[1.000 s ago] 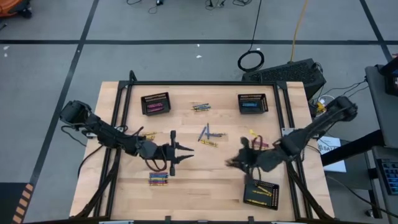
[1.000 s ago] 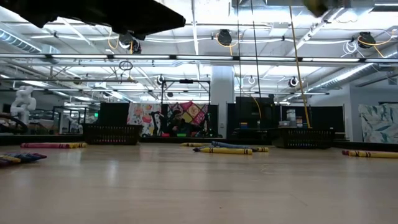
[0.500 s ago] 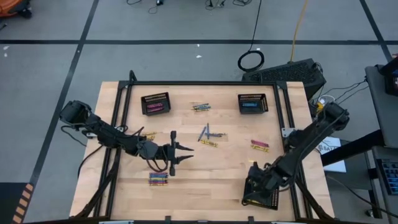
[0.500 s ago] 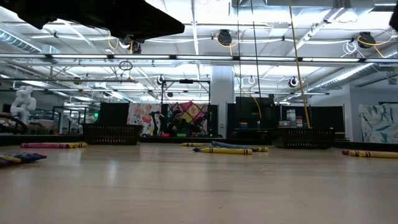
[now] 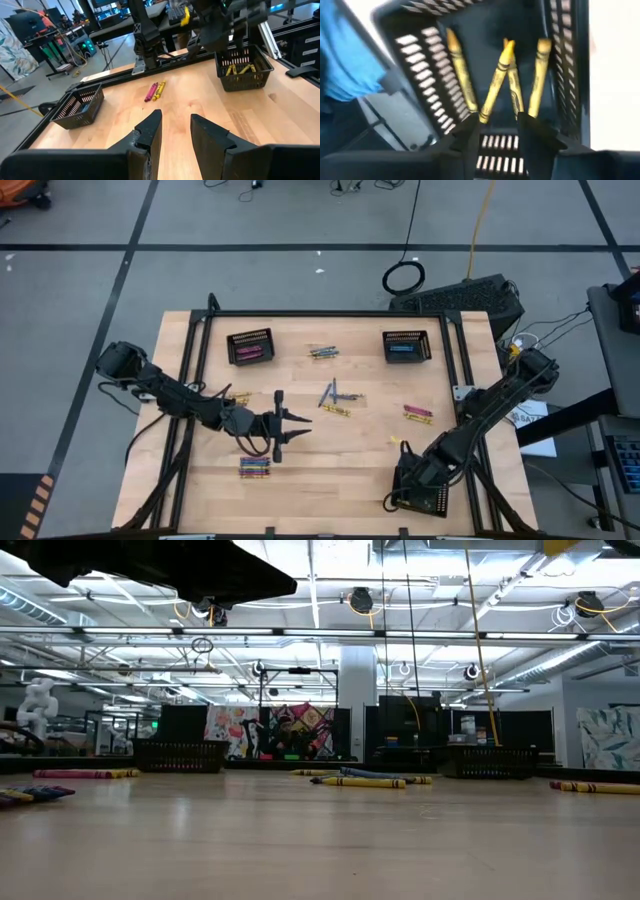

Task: Sort crayons
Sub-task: Put the blue crayon into the top right black bin

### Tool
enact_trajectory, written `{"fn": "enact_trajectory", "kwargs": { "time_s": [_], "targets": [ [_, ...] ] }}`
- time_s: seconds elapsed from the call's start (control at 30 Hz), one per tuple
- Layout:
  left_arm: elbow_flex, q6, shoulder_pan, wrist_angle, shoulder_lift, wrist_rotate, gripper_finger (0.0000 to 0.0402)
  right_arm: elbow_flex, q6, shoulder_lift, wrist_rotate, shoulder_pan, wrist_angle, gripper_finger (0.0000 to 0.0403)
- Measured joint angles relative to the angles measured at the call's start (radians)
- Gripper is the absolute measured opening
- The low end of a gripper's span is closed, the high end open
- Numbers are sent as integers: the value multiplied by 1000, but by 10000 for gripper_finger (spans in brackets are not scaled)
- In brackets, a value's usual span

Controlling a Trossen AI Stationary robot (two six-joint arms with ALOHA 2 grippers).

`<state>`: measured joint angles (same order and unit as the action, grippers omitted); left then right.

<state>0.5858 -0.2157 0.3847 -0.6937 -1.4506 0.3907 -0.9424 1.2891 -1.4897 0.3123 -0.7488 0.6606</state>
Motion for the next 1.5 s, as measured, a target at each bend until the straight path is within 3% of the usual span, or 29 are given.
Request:
{"fn": "enact_trajectory", "kwargs": {
  "time_s": [0.07,0.17,0.3,0.43,0.5,0.57,0.63,0.77,0.9,1.0,1.07,1.17,1.3,1.5],
  "targets": [
    [0,0,0,0,0,0,107,0,-48,33,-52,3,-6,124],
    [0,0,0,0,0,0,107,0,-210,97,-239,3,-6,121],
    [0,5,0,-4,0,0,107,0,-479,156,-723,5,-8,113],
    [0,95,-5,-7,0,-1,107,0,-641,158,-1217,45,-28,100],
    [0,127,-13,-10,0,1,107,0,-622,148,-1377,73,-44,94],
    [0,130,-23,-10,0,3,107,-1,-650,130,-1432,109,-55,89],
    [0,130,-30,-10,0,5,107,-1,-791,111,-1315,161,-48,85],
    [0,124,-48,-42,0,7,107,6,-1073,76,-944,297,-144,78],
    [0,124,-67,-55,0,10,107,79,-1362,36,-607,425,-578,77],
    [0,125,-70,-16,3,49,107,157,-1462,-30,-389,515,-940,77],
    [0,138,-59,87,35,115,107,187,-1470,-90,-337,562,-1109,77],
    [11,210,-39,284,99,200,107,204,-1431,-177,-343,610,-1259,77],
    [38,380,-27,580,201,223,107,202,-1333,-294,-342,638,-1424,77],
    [66,718,-27,1032,320,219,107,193,-1316,-307,-378,649,-1417,77]
  ]
}}
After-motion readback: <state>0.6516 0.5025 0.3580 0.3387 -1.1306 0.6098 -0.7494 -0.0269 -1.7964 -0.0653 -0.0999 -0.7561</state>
